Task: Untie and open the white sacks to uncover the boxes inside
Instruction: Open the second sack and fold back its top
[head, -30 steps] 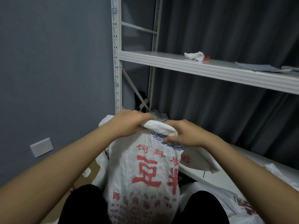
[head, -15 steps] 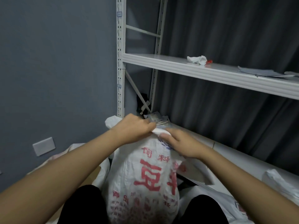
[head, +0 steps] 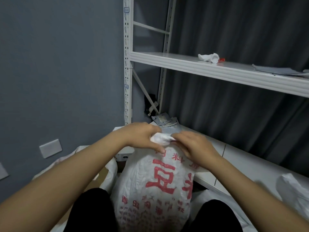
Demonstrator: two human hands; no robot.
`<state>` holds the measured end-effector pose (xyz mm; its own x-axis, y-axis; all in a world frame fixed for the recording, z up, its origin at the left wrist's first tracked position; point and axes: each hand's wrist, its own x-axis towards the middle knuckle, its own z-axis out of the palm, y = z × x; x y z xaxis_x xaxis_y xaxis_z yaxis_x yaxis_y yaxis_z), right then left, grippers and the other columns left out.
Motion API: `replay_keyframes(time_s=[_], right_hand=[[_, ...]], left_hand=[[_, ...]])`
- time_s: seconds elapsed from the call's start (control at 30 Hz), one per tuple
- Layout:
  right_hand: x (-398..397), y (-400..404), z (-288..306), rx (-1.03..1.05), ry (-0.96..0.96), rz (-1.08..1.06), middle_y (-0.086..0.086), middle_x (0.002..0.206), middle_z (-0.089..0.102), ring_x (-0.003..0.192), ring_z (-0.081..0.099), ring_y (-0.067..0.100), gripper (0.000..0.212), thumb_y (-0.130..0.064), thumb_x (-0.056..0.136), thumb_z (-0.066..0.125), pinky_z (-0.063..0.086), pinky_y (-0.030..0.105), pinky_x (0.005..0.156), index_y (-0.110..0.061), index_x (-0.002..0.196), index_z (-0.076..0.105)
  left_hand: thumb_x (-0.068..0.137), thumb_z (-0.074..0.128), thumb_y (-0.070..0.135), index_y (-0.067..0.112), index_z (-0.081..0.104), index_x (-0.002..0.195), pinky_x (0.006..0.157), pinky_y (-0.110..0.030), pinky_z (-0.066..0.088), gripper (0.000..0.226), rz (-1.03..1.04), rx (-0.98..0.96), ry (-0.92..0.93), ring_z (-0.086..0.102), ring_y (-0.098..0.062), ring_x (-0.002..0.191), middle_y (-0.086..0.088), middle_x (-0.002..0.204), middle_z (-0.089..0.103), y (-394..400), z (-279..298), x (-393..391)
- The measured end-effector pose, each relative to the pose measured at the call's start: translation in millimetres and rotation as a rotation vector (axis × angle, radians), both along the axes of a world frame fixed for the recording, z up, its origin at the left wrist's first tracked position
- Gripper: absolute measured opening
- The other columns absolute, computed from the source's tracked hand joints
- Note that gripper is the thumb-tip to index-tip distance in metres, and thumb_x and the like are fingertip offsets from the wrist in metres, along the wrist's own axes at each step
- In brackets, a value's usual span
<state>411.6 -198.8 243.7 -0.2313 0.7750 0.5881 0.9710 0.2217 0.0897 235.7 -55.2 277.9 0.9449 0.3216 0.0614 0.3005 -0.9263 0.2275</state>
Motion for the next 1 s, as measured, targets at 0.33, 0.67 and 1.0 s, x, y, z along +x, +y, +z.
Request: replay_keyframes(time_s=[0.33,0.67,1.0], right_hand=[[4.9,9.8,-16.1,-0.339,0.468,-0.172,-0.010,0.087,0.065,0.077,0.057,0.012,0.019,-0.030,0.099,0.048,0.041,0.030,0.064,-0.032,0.113,0.061],[-42.9,13.9,-86.8,-0.072,0.707,-0.287,0.001,0.091,0.065,0.077,0.059,0.019,0.047,-0.018,0.098,0.044,0.045,0.033,0.064,-0.033,0.142,0.042],[-48.7,11.4,-17.9,-0.071,0.861,-0.321,-0.010,0.113,0.053,0.097,0.053,0.007,0.045,-0.054,0.084,0.061,0.046,0.025,0.078,-0.026,0.116,0.048]], left_hand=[[0.091,0.052,0.042,0.017,0.059,0.106,0.075,-0.031,0.040,0.030,0.155,0.361,-0.653,0.054,-0.021,0.097,0.000,0.103,0.058,2.0,-48.8,0.1],[0.088,0.061,0.036,0.006,0.055,0.120,0.082,-0.039,0.057,0.044,0.764,-1.237,-0.857,0.067,-0.023,0.093,-0.009,0.108,0.067,-8.4,-82.4,29.8],[0.093,0.058,0.006,-0.003,0.056,0.118,0.068,-0.029,0.060,0.027,0.584,-1.484,-0.993,0.070,-0.026,0.087,-0.021,0.107,0.067,-32.0,-43.6,40.5]])
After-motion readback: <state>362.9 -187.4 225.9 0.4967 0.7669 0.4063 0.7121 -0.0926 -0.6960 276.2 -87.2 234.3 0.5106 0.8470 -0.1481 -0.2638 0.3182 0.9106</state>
